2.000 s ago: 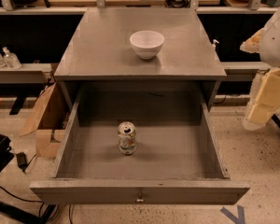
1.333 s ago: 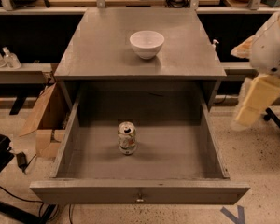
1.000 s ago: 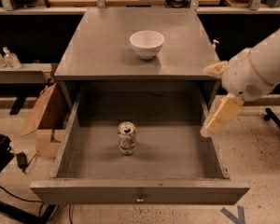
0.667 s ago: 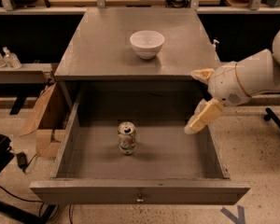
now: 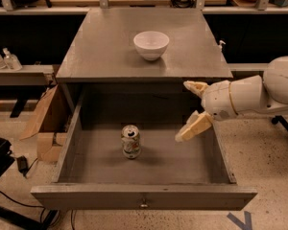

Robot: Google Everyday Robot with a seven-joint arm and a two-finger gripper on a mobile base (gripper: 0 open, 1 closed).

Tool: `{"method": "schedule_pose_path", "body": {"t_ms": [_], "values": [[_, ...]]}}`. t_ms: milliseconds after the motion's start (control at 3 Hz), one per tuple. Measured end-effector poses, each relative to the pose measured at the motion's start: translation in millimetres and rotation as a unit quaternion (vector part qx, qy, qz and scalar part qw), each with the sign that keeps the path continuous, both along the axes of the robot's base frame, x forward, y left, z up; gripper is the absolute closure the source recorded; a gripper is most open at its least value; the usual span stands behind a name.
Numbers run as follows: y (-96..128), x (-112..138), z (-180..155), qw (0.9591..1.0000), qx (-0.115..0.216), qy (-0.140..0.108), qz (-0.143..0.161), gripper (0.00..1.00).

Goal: Pick 7up can from top drawer and place on counter

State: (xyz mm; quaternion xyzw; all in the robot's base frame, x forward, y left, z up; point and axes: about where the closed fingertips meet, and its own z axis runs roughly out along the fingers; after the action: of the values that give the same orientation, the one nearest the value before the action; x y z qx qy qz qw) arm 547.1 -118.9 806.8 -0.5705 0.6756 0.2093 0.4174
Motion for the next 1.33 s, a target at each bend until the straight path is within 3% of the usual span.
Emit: {"method": "schedule_pose_path", "body": {"t_ms": [667,1000,1333], "values": [[86,39,-108,0.9957,0.066,0.008,0.064,0.0],[114,41,-145,0.9917,0.096,0.014,0.085,0.0],[133,28,-159,0.987,0.123,0.021,0.101,0.0]]}}
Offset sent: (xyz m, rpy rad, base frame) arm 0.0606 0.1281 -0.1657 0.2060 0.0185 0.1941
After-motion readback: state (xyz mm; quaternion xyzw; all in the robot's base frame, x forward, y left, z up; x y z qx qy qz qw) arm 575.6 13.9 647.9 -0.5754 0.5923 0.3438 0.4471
